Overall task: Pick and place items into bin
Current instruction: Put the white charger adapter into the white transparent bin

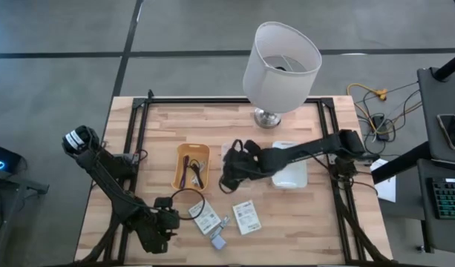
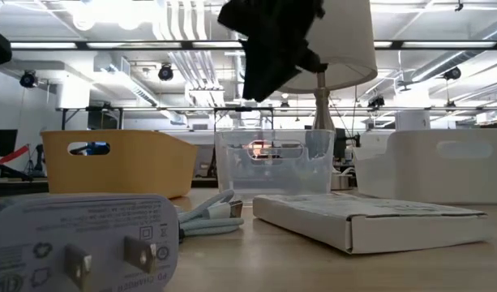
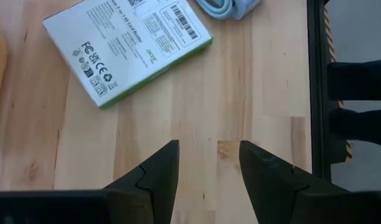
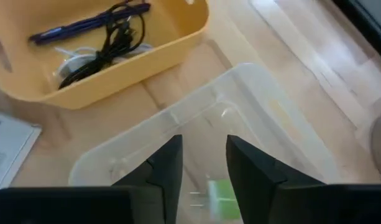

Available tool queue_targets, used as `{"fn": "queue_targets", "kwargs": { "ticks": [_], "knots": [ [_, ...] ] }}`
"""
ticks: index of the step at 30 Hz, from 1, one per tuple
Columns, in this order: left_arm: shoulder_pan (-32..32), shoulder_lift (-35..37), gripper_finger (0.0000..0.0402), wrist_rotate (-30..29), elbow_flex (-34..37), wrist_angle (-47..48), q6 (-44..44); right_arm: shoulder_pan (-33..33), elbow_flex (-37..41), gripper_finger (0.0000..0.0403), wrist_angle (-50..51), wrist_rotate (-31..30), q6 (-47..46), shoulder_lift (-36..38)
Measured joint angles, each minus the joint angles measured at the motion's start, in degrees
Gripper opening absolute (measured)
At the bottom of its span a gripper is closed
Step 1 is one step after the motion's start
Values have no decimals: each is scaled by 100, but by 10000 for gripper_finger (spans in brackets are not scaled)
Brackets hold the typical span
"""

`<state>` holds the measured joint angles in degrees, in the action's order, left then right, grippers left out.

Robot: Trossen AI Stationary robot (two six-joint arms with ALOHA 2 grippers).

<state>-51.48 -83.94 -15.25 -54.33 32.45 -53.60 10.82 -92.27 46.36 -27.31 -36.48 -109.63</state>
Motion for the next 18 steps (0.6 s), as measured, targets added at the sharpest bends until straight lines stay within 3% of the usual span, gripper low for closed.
{"fn": "queue_targets", "kwargs": {
  "ticks": [5,10,13,15,18],
  "knots": [
    [-2,12,152,-1,0,3,-138,199,-7,103,-21,140,49,271],
    [-2,42,152,-42,41,22,-108,825,-13,139,-213,1736,1213,265],
    [-2,57,152,-54,56,20,-47,1363,-11,175,-326,2069,2054,-44],
    [0,61,152,-58,71,9,-57,1540,-7,198,-580,2074,1800,-273],
    [6,61,152,-58,108,-36,-108,1488,-61,227,-953,1987,219,-553]
  ]
}}
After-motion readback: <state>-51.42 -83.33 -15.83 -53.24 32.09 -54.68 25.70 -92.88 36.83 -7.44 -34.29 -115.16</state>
